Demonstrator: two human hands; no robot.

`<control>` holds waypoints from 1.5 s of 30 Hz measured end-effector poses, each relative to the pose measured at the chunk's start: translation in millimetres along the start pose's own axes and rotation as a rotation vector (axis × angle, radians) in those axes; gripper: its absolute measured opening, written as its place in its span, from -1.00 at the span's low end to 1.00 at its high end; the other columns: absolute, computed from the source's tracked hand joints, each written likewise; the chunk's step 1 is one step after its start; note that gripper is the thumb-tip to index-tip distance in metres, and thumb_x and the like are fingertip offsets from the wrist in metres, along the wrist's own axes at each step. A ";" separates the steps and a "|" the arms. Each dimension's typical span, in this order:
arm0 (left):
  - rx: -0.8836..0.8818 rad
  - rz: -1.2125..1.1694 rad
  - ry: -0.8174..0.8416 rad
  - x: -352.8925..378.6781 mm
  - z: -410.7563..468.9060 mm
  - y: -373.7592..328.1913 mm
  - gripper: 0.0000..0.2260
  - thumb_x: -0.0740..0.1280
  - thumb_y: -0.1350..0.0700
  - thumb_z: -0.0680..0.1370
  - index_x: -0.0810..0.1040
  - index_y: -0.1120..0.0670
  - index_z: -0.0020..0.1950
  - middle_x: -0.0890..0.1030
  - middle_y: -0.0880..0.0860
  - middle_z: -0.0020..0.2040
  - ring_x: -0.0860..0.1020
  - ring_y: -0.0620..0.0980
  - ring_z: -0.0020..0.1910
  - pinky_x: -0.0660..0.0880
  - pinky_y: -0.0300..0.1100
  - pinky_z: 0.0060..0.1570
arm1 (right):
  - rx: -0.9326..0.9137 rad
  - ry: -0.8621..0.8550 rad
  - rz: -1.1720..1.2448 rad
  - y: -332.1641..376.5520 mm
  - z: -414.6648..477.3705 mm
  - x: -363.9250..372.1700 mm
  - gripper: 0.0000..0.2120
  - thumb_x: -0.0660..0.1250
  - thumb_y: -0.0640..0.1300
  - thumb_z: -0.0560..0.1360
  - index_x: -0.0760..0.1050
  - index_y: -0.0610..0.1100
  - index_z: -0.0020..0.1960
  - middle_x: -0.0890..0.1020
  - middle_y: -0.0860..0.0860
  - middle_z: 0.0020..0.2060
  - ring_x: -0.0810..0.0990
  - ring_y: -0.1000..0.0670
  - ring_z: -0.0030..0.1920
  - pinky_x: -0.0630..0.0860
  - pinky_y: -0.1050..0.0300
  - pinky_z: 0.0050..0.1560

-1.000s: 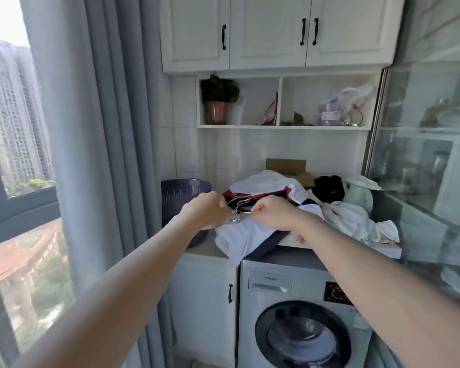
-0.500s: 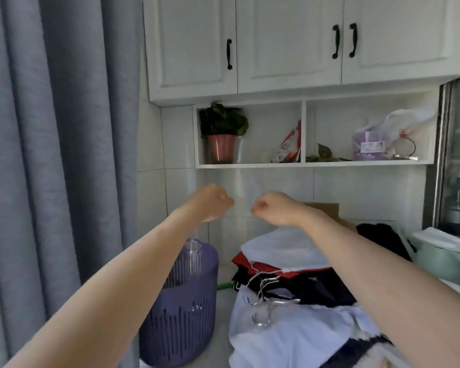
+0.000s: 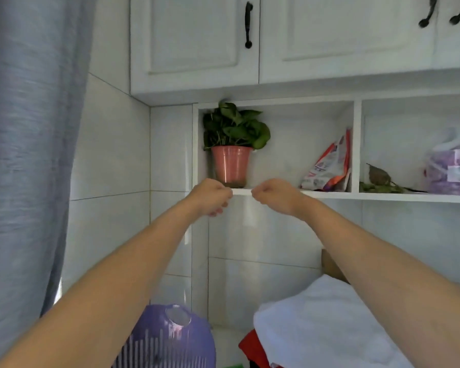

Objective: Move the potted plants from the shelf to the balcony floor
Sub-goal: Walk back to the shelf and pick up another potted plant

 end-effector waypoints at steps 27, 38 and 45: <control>-0.146 -0.630 0.060 30.5 285.7 74.1 -0.46 0.05 -0.22 0.57 0.29 0.01 0.48 0.46 0.12 0.40 0.42 0.11 0.35 0.34 0.05 0.39 | 0.314 -0.011 0.754 -68.7 259.1 83.4 -0.48 0.41 0.04 0.46 0.40 -0.10 0.35 0.60 -0.03 0.14 0.53 0.10 -0.11 0.43 0.24 -0.20; -0.135 -0.682 0.089 28.7 259.0 57.2 -0.39 0.29 -0.24 0.46 0.31 0.00 0.44 0.55 0.06 0.27 0.57 -0.01 0.02 0.56 -0.12 -0.17 | 0.352 -0.087 0.705 -66.9 232.5 57.4 -0.50 0.30 0.07 0.54 0.38 -0.19 0.37 0.57 -0.06 0.21 0.53 0.00 -0.01 0.47 0.23 -0.17; -0.147 -0.630 0.060 26.9 236.9 48.2 -0.36 0.30 -0.25 0.47 0.27 0.01 0.46 0.52 0.07 0.32 0.55 0.04 0.04 0.55 -0.09 -0.14 | 0.364 -0.112 0.679 -57.8 210.1 46.4 -0.47 0.30 0.11 0.53 0.38 -0.19 0.36 0.55 -0.02 0.01 0.54 0.10 -0.22 0.45 0.25 -0.38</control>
Point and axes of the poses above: each hand's wrist, its own z-axis towards the middle knuckle, its own x-axis out of the palm, y = z × x, the point moved 5 cm from there along z, towards the middle knuckle
